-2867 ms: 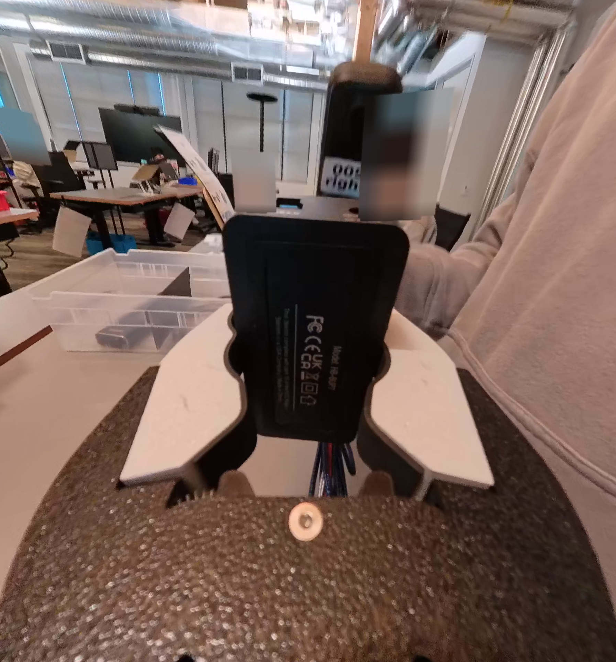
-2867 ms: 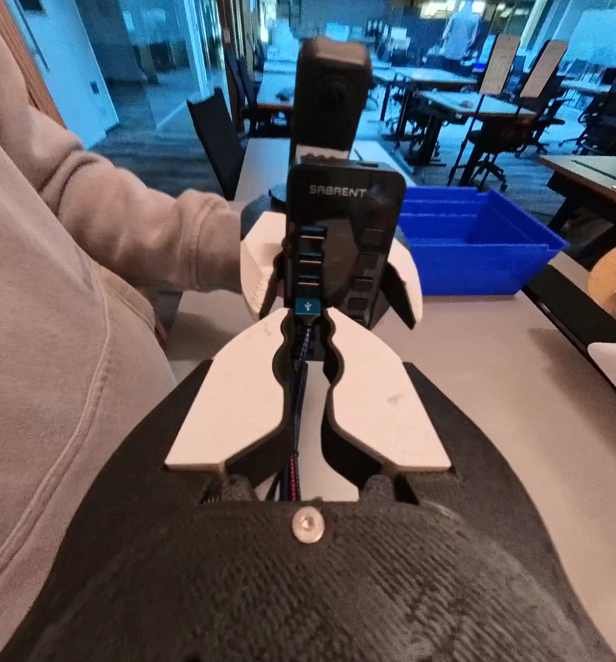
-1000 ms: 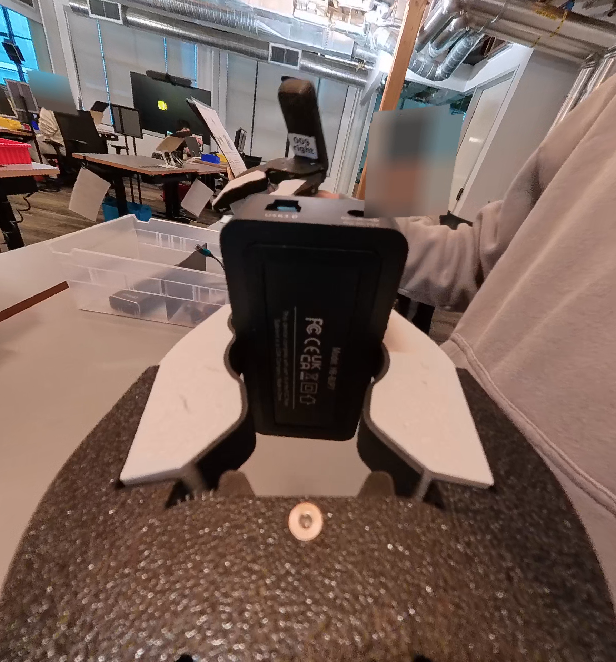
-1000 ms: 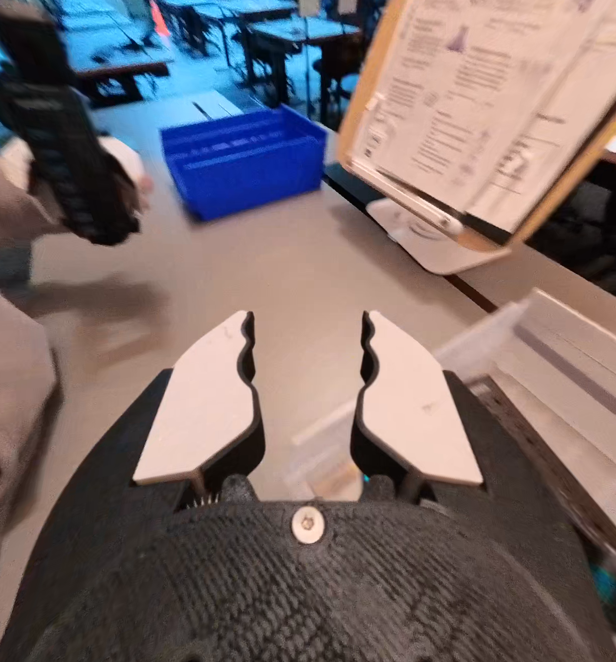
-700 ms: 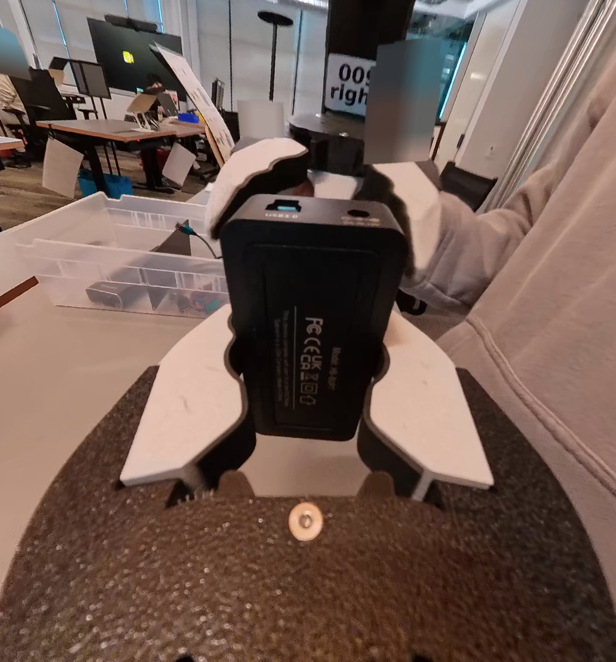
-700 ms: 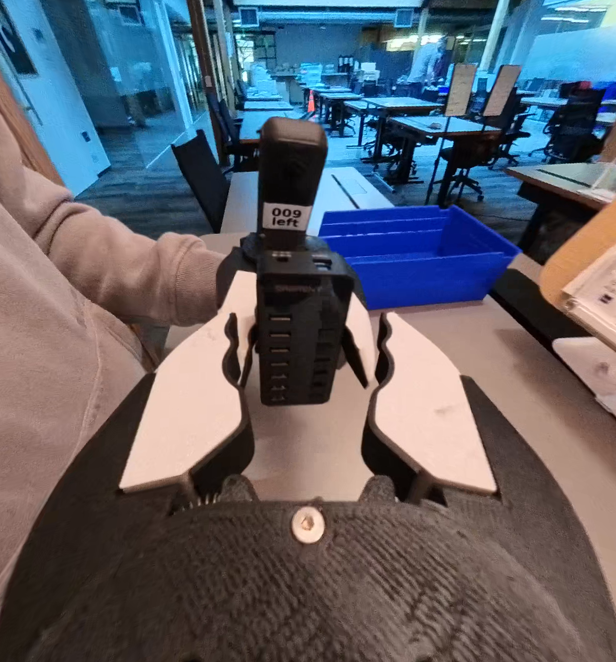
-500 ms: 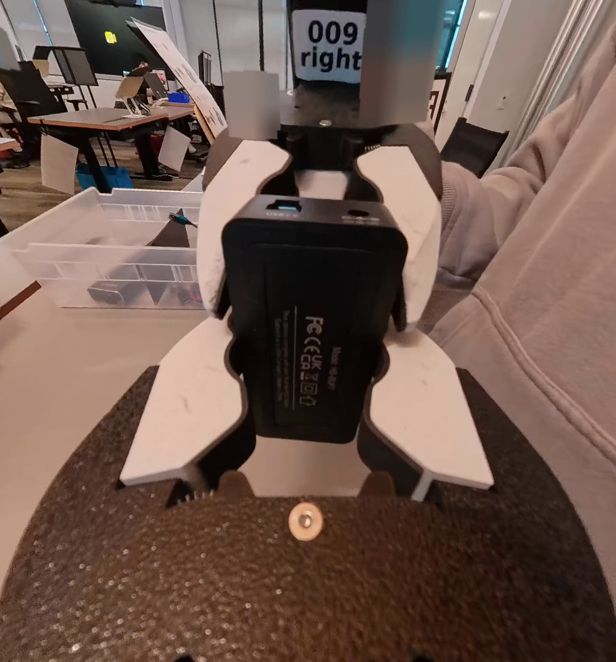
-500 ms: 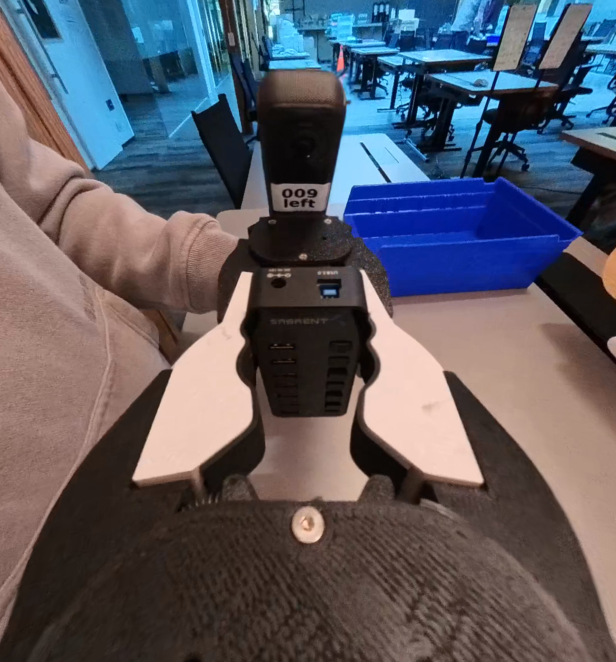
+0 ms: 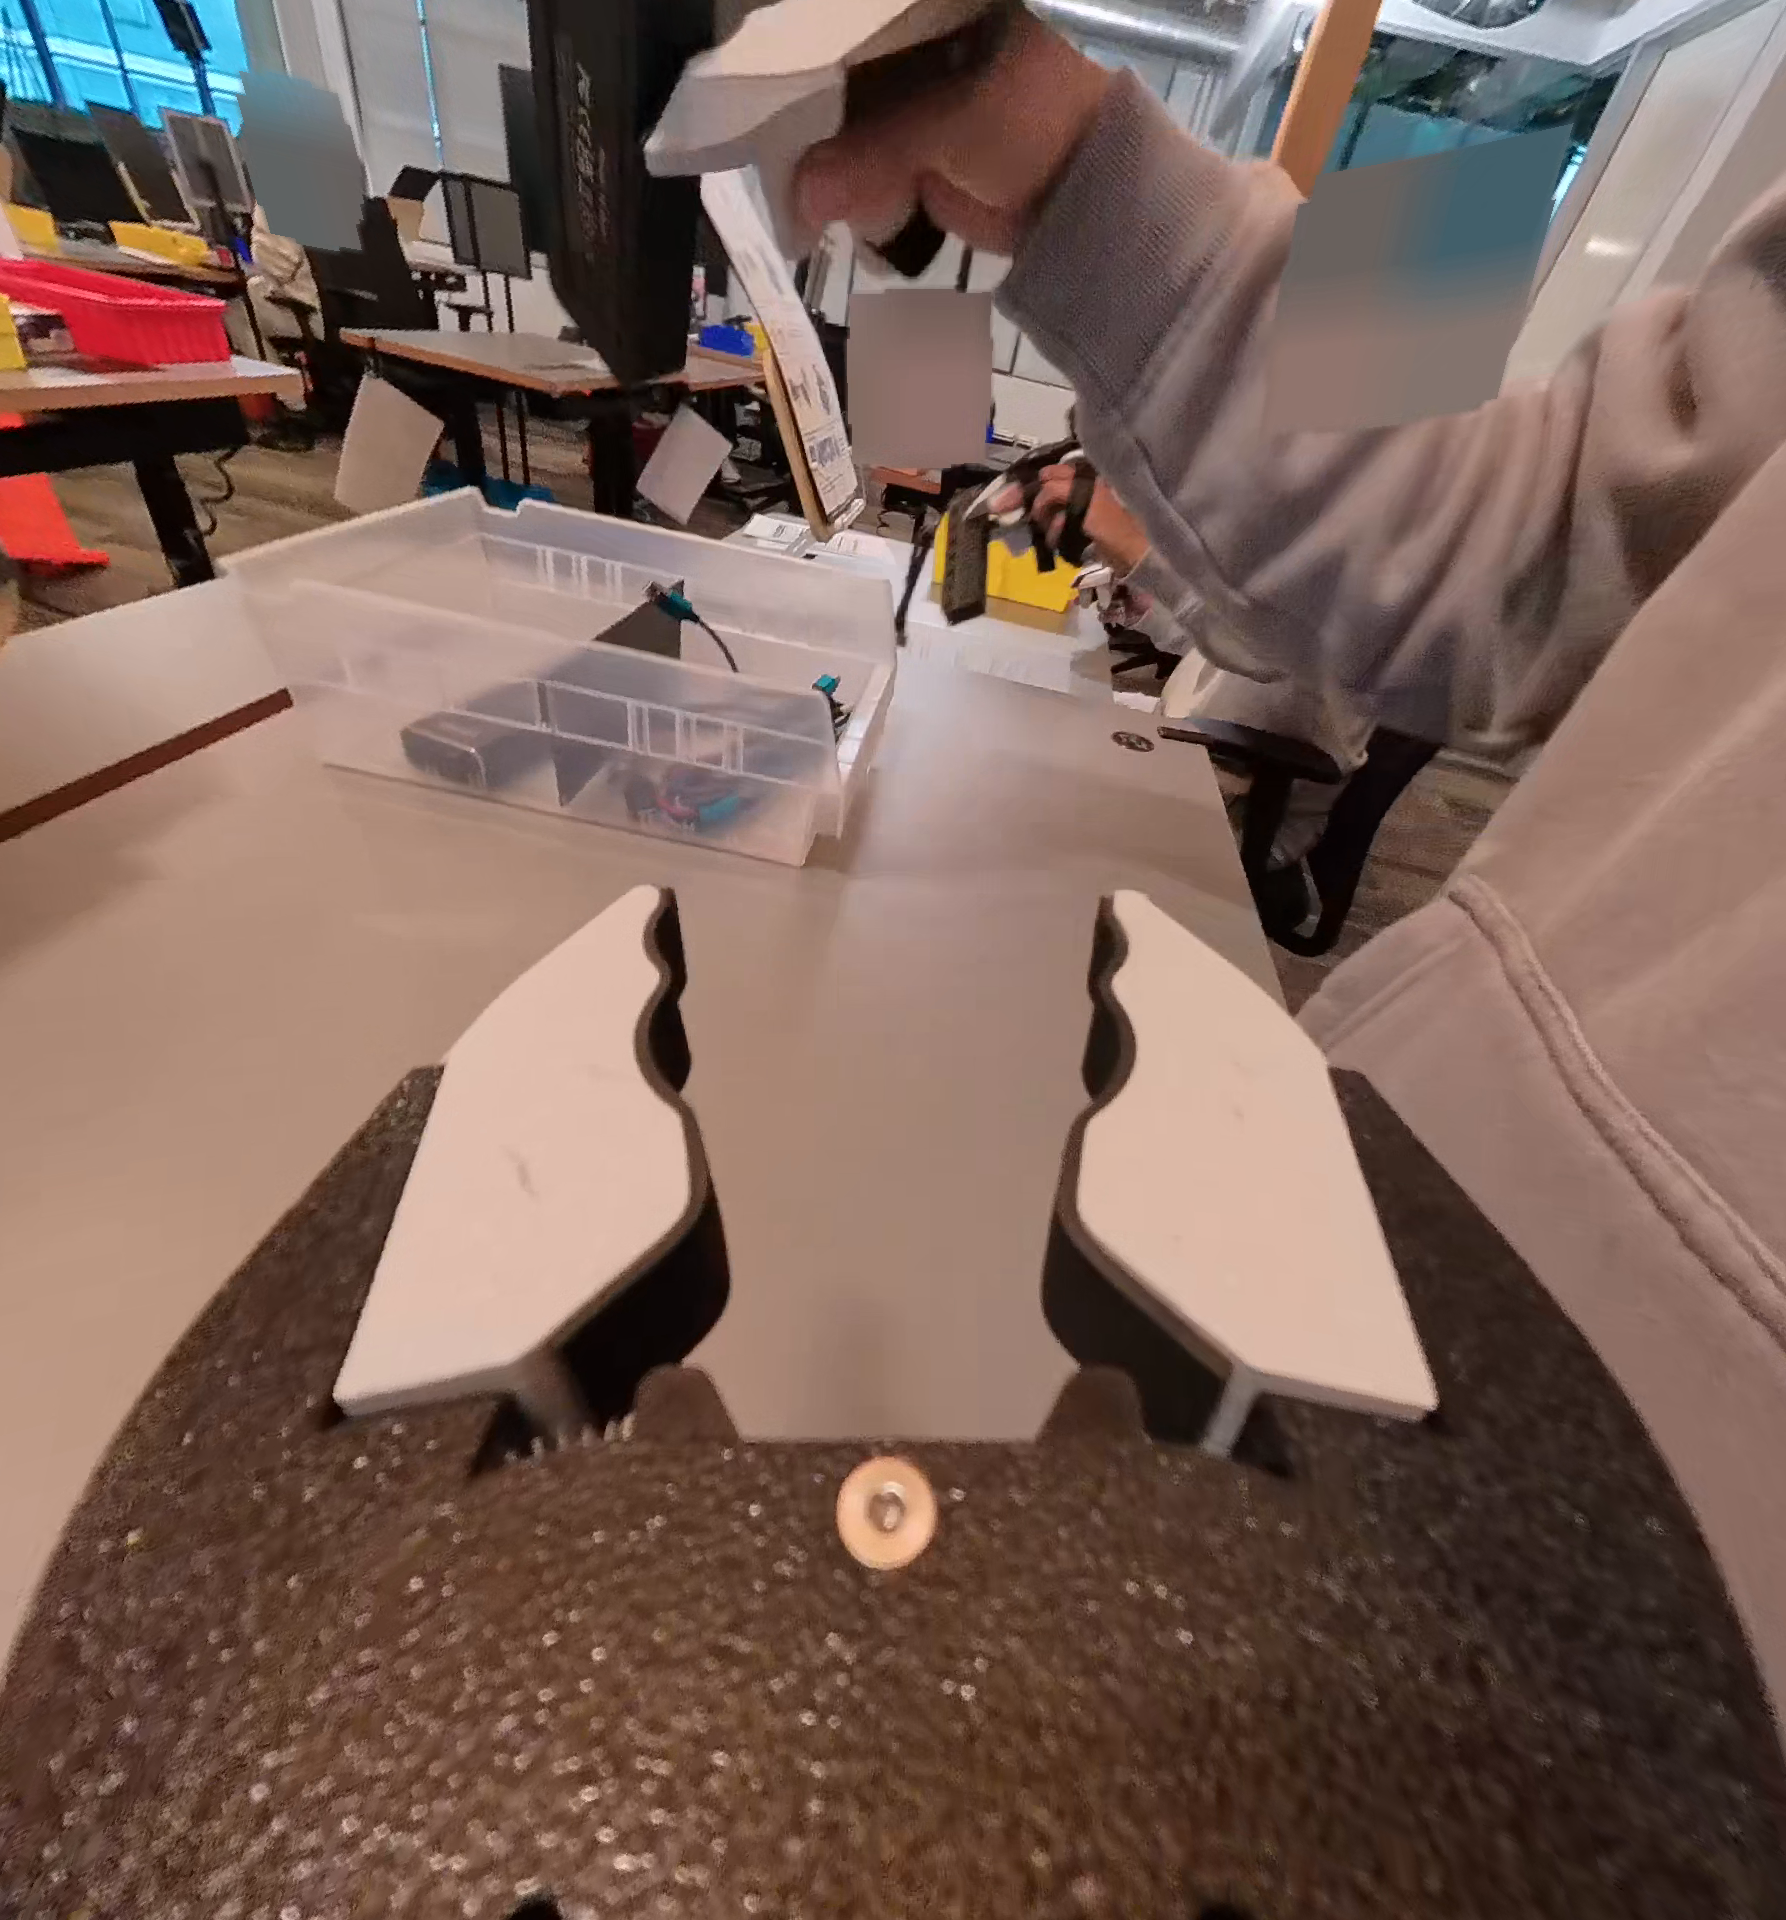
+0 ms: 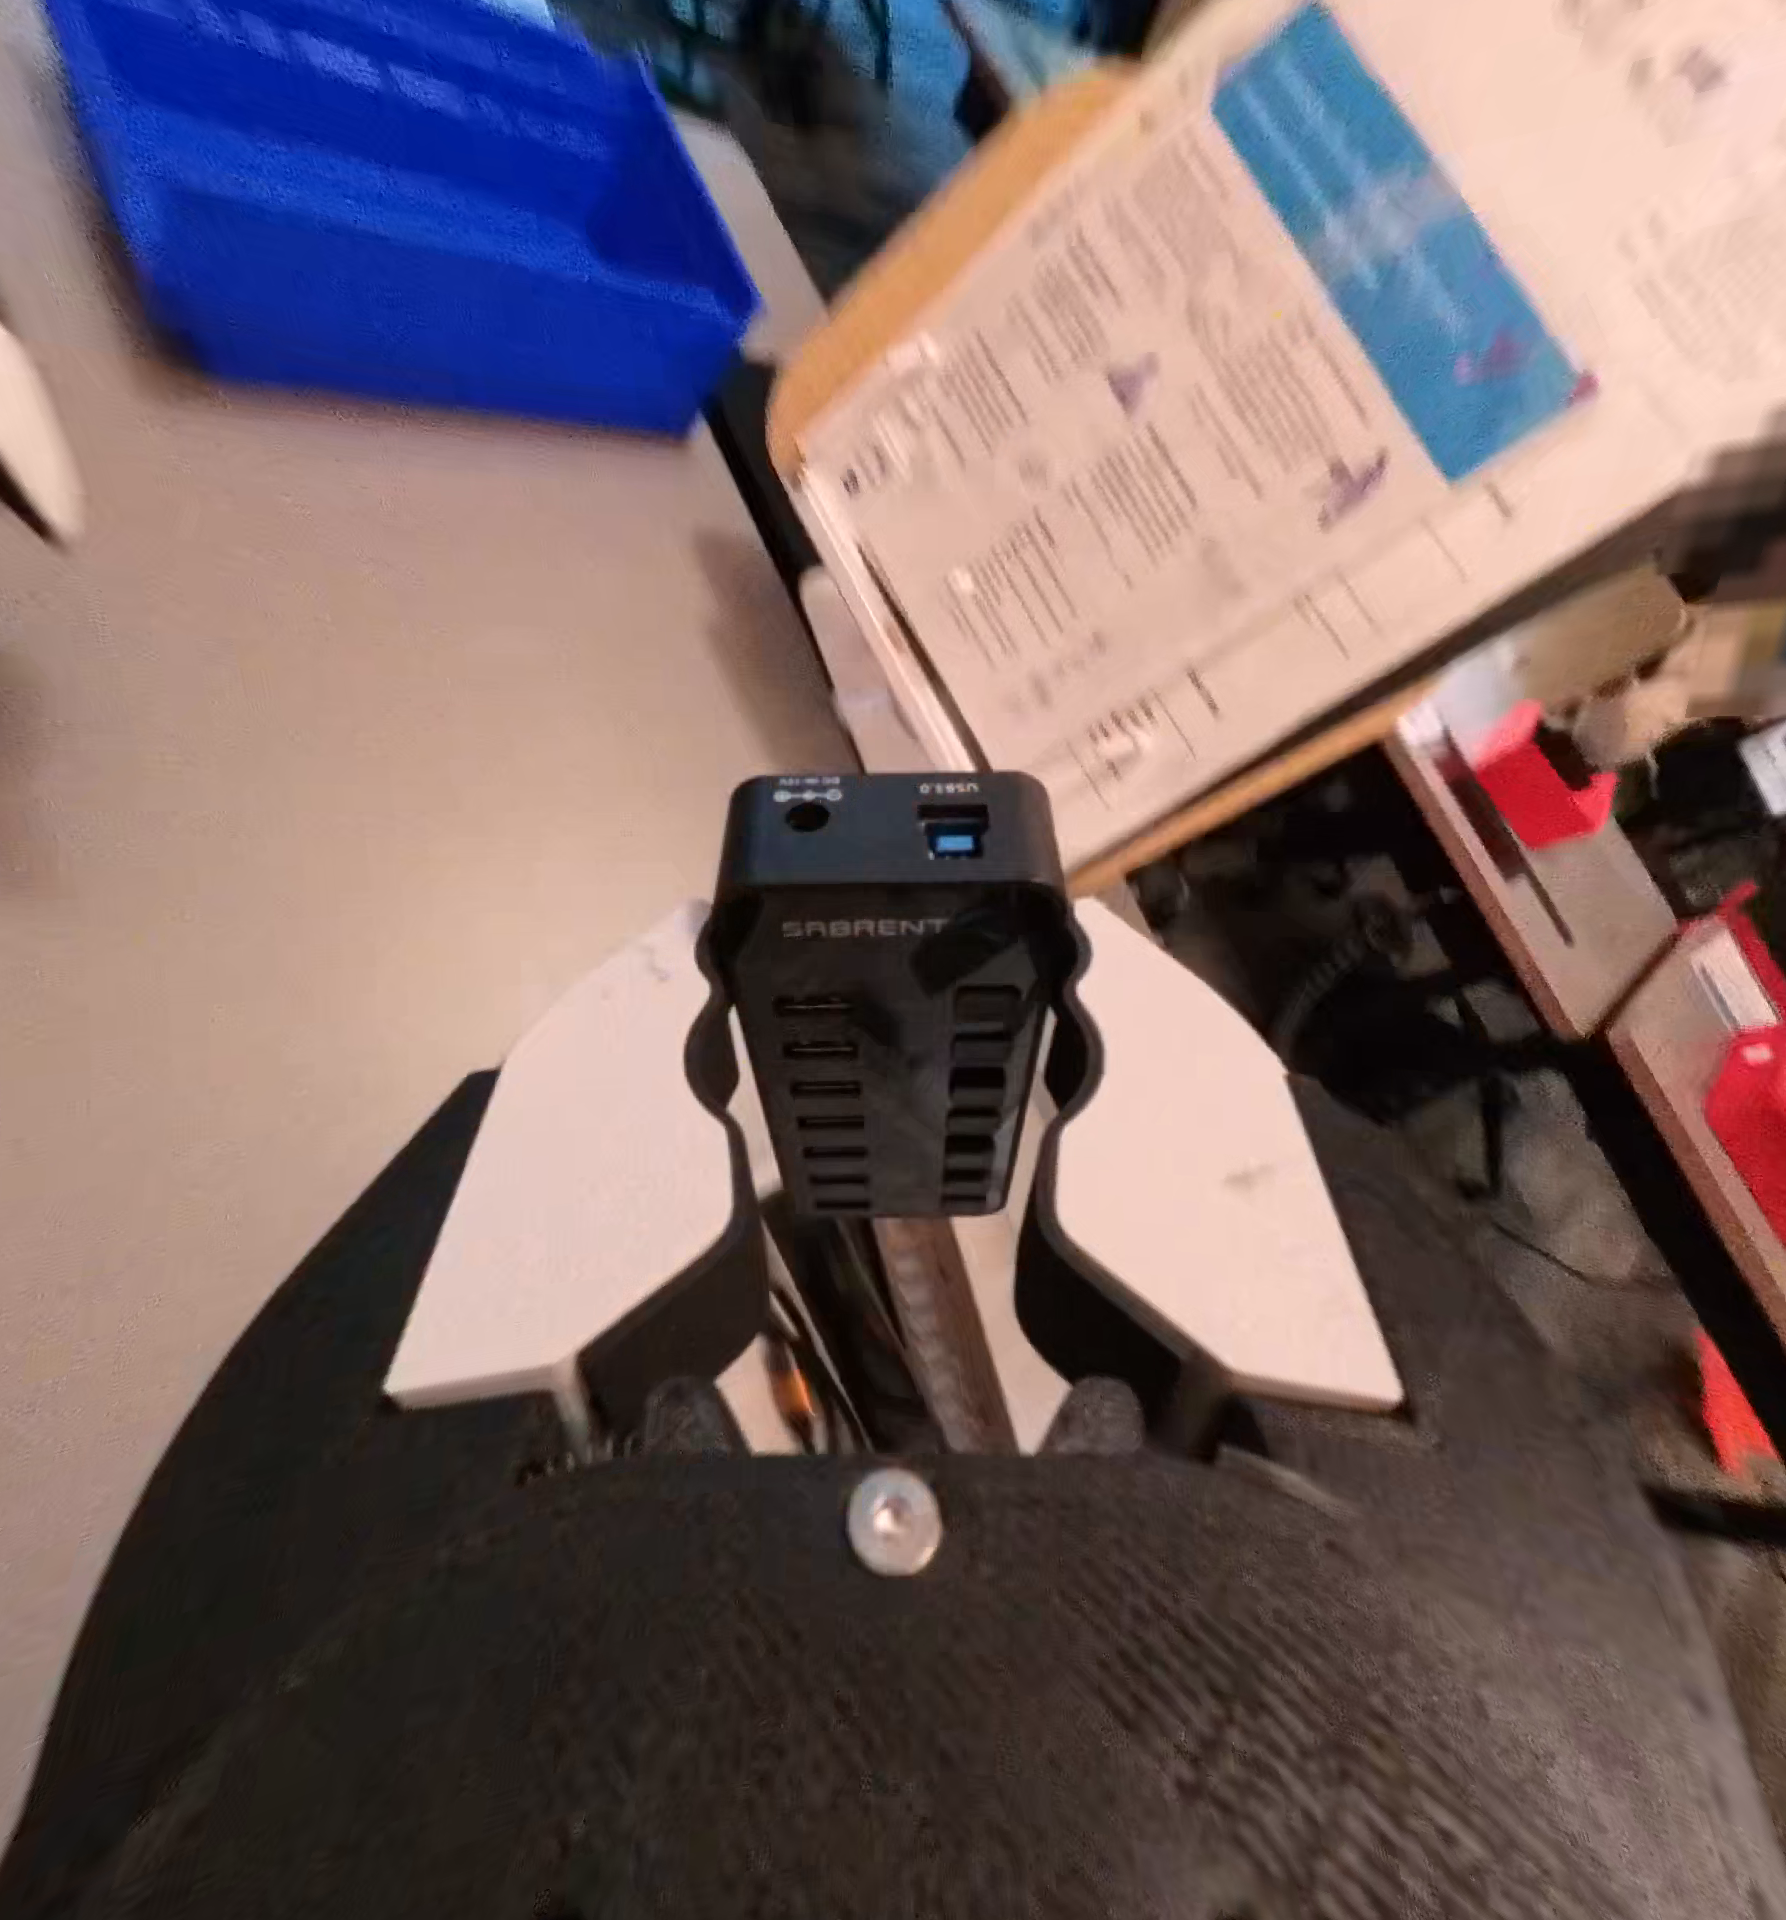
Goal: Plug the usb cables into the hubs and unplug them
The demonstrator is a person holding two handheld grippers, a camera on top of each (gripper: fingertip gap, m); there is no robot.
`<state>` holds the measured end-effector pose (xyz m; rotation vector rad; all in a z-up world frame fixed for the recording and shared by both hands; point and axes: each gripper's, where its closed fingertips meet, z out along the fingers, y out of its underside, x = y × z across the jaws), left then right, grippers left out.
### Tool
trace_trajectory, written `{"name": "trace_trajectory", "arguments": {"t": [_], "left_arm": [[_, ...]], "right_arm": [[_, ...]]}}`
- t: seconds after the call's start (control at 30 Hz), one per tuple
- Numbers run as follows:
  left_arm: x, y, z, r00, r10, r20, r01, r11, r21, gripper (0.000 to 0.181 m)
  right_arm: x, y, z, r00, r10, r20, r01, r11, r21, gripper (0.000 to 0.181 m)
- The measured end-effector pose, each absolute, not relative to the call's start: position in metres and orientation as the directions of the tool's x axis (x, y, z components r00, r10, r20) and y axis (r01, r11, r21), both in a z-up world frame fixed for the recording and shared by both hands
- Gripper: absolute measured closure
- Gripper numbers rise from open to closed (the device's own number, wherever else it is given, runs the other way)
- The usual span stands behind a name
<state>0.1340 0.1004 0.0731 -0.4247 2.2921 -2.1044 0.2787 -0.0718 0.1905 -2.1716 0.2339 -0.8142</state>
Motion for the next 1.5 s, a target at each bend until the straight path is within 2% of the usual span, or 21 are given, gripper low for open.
{"name": "trace_trajectory", "arguments": {"t": [0.1, 0.2, 0.37, 0.43, 0.53, 0.73, 0.77, 0.8, 0.87, 0.97, 1.03, 1.1, 1.2, 1.3, 1.4, 1.5], "left_arm": [[0.133, 0.107, 0.070, -0.951, -0.208, 0.231, -0.241, 0.026, -0.970, 0.111], [0.135, 0.110, 0.069, -0.938, -0.209, 0.275, -0.278, -0.016, -0.961, 0.114], [0.136, 0.112, 0.066, -0.933, -0.223, 0.282, -0.289, -0.001, -0.957, 0.115], [0.137, 0.114, 0.066, -0.933, -0.233, 0.276, -0.285, 0.008, -0.958, 0.115], [0.139, 0.118, 0.066, -0.930, -0.247, 0.271, -0.283, 0.016, -0.959, 0.115], [0.152, 0.110, 0.066, -0.914, -0.282, 0.292, -0.310, 0.022, -0.950, 0.115], [0.160, 0.106, 0.065, -0.900, -0.311, 0.305, -0.328, 0.026, -0.944, 0.118], [0.170, 0.101, 0.063, -0.879, -0.354, 0.319, -0.351, 0.027, -0.936, 0.132], [0.190, 0.086, 0.062, -0.825, -0.428, 0.370, -0.412, 0.006, -0.911, 0.131], [0.203, 0.041, 0.066, -0.778, -0.390, 0.492, -0.536, 0.002, -0.844, 0.129], [0.208, 0.004, 0.072, -0.755, -0.372, 0.540, -0.588, 0.018, -0.809, 0.120], [0.215, -0.030, 0.069, -0.726, -0.425, 0.541, -0.615, 0.047, -0.787, 0.118], [0.222, -0.076, 0.061, -0.719, -0.517, 0.465, -0.586, 0.091, -0.805, 0.118], [0.243, -0.102, 0.041, -0.685, -0.664, 0.300, -0.546, 0.195, -0.815, 0.103], [0.256, -0.128, 0.027, -0.666, -0.698, 0.264, -0.566, 0.242, -0.788, 0.104], [0.269, -0.146, 0.002, -0.662, -0.725, 0.190, -0.580, 0.334, -0.743, 0.111]], "right_arm": [[0.336, -0.131, 0.160, 0.754, -0.348, 0.557, 0.022, -0.834, -0.551, 0.123], [0.377, -0.167, 0.103, 0.804, -0.306, 0.510, -0.104, -0.917, -0.385, 0.123], [0.400, -0.170, 0.023, 0.887, -0.283, 0.365, -0.200, -0.948, -0.248, 0.122], [0.404, -0.162, 0.002, 0.902, -0.281, 0.328, -0.210, -0.949, -0.234, 0.123], [0.405, -0.151, -0.018, 0.920, -0.311, 0.240, -0.250, -0.935, -0.253, 0.123], [0.416, -0.151, -0.033, 0.879, -0.416, 0.232, -0.341, -0.889, -0.305, 0.122], [0.415, -0.152, -0.033, 0.868, -0.440, 0.232, -0.357, -0.876, -0.323, 0.123], [0.413, -0.153, -0.031, 0.858, -0.463, 0.223, -0.374, -0.860, -0.347, 0.123], [0.404, -0.153, -0.023, 0.835, -0.515, 0.196, -0.401, -0.812, -0.424, 0.121], [0.399, -0.160, 0.012, 0.728, -0.653, 0.207, -0.432, -0.672, -0.602, 0.119], [0.383, -0.171, 0.035, 0.642, -0.751, 0.151, -0.476, -0.546, -0.690, 0.117], [0.358, -0.184, 0.052, 0.556, -0.823, 0.118, -0.496, -0.442, -0.748, 0.108], [0.314, -0.206, 0.061, 0.408, -0.905, 0.125, -0.486, -0.330, -0.809, 0.099], [0.259, -0.224, 0.058, 0.254, -0.963, 0.093, -0.470, -0.207, -0.858, 0.097], [0.206, -0.232, 0.046, 0.123, -0.992, -0.007, -0.469, -0.052, -0.882, 0.098], [0.164, -0.229, 0.029, 0.064, -0.997, -0.049, -0.471, 0.013, -0.882, 0.099]]}}
